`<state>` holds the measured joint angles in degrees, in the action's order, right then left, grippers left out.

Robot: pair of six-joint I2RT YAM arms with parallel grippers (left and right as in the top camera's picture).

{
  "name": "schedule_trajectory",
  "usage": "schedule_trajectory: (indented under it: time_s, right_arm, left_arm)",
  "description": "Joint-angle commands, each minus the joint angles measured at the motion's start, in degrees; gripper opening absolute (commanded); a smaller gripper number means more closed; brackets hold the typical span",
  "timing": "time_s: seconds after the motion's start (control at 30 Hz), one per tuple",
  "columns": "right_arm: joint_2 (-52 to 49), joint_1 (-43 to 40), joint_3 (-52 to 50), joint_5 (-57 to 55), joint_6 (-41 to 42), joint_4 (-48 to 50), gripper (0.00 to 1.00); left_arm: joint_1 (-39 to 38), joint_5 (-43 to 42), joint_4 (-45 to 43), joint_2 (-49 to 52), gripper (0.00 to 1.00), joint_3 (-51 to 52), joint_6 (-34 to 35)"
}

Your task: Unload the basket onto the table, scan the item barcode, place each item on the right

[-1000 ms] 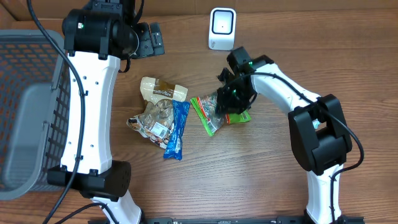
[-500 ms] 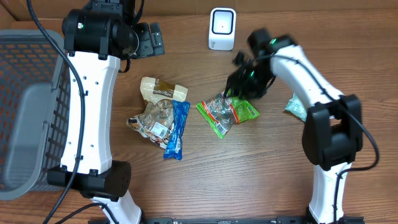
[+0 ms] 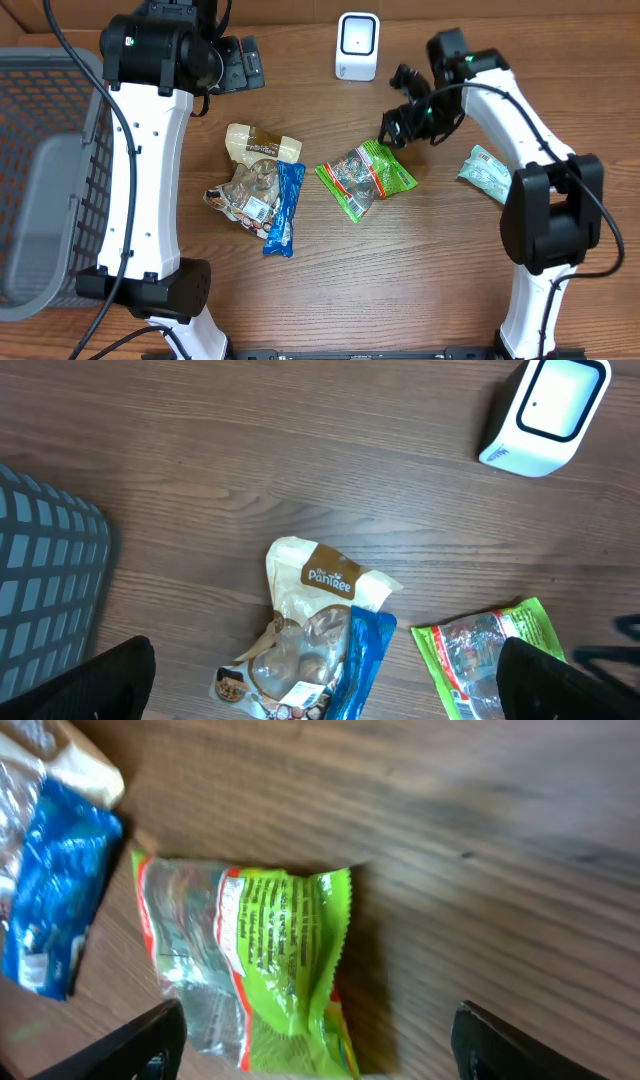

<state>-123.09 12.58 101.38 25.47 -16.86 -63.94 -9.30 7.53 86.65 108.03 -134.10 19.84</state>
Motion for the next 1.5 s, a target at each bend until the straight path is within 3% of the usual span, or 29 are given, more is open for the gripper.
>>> schedule_trajectory:
  time_s: [0.0,0.4,0.5,0.63,0.73,0.83,0.87,1.27,1.47]
  right_arm:
    - [-1.62,0.72,-3.74,4.98,-5.09,2.16,0.87]
    - [-6.01,3.43,-8.39,10.47,-5.9,6.54,0.87]
    - [-6.93,4.66,-8.39,10.45,-5.88,7.17,0.81]
    - [-7.82,5.7,-8.39,10.01,-5.64,7.74,0.62]
    - [-8.13,5.73,-8.39,9.75,-5.42,7.63,0.3]
    - [-8.13,5.64,-8.39,9.31,-4.5,7.41,0.07]
    - [-8.13,5.55,-8.37,9.18,-3.78,7.5,0.04]
    - [-3.69,2.01,3.52,15.87,5.64,-0.9,0.04]
    - [1.44,3.3,7.85,-3.58,16.33,4.0,0.04]
  left_arm:
    - [-0.11,-0.04,-0.09,0.11,1.0,0.37,1.18]
    - [-0.11,-0.04,-0.09,0.11,1.0,0.37,1.18]
    - [-0.11,-0.04,-0.09,0.11,1.0,0.37,1.18]
    - [-0.11,-0.04,-0.09,0.11,0.99,0.37,1.18]
    - [-0.11,-0.04,-0.09,0.11,1.0,0.37,1.18]
    - [-0.11,-0.04,-0.09,0.11,1.0,0.37,1.18]
    - [-0.11,-0.04,-0.09,0.11,1.0,0.37,1.18]
    - [-0.11,-0.04,-0.09,0.11,1.0,0.37,1.18]
    - [-0.11,-0.04,-0.09,0.11,1.0,0.37,1.18]
